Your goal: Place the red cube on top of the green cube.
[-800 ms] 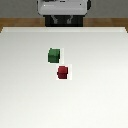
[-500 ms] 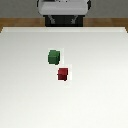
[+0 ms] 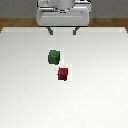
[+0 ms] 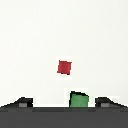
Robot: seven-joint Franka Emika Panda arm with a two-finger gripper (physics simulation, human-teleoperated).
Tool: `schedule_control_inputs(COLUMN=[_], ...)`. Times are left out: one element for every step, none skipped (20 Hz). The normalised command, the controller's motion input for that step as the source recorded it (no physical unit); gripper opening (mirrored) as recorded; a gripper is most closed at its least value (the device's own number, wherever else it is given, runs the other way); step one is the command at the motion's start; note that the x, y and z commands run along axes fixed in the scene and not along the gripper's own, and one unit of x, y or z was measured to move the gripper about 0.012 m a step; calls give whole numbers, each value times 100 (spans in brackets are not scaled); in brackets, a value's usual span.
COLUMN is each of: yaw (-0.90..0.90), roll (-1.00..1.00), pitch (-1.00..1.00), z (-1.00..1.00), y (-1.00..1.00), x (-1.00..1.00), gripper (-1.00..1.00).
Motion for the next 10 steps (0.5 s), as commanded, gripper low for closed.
schedule_control_inputs(yaw=[0, 0, 0, 0, 0, 0, 0, 0, 0, 0], roll=[0, 0, 0, 0, 0, 0, 0, 0, 0, 0], pitch=[0, 0, 0, 0, 0, 0, 0, 0, 0, 0], z=[0, -100, 0, 0, -100, -100, 0, 0, 0, -100], y=[0, 0, 0, 0, 0, 0, 0, 0, 0, 0], x=[100, 0, 0, 0, 0, 100, 100, 0, 0, 0], gripper=[100, 100, 100, 100, 100, 100, 100, 100, 100, 100])
